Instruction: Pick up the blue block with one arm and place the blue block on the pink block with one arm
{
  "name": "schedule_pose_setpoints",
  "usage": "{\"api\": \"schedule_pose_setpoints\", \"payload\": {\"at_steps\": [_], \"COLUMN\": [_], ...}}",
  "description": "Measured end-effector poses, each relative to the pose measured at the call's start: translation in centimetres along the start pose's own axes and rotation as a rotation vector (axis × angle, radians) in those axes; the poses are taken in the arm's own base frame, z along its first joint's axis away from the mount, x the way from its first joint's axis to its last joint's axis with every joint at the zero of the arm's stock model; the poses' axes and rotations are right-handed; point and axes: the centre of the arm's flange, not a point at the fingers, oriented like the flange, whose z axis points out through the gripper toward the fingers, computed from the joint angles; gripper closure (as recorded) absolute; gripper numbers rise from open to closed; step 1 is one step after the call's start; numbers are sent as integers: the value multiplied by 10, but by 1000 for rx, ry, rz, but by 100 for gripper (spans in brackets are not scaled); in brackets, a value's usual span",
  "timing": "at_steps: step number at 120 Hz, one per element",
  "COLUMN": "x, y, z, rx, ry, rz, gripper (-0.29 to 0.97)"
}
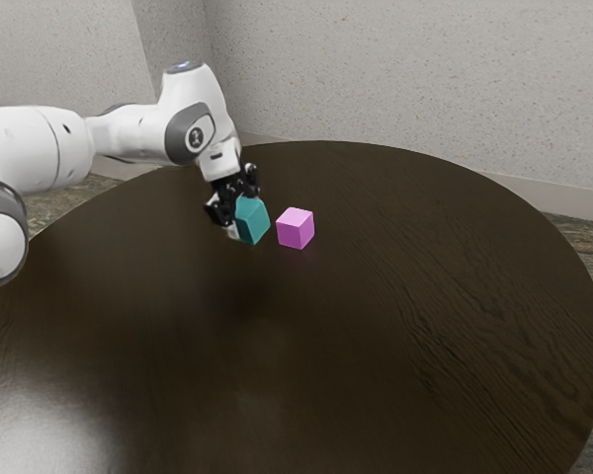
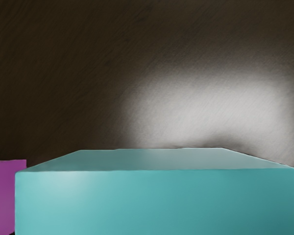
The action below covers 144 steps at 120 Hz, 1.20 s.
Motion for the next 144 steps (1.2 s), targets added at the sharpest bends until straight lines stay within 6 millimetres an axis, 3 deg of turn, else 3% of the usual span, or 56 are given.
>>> {"api": "schedule_pose_setpoints", "payload": {"at_steps": [23,47,79,107,144], "x": [-22,-43,-34,-26,-33], "y": [-39,-64,-73,-81,-89], "z": [-4,-10,15,12,29], "rx": [1,41,70,142,236], "ry": [8,-14,-2,21,50], "rz": [-15,-20,19,53,73], "gripper": [35,35,36,35,34]}}
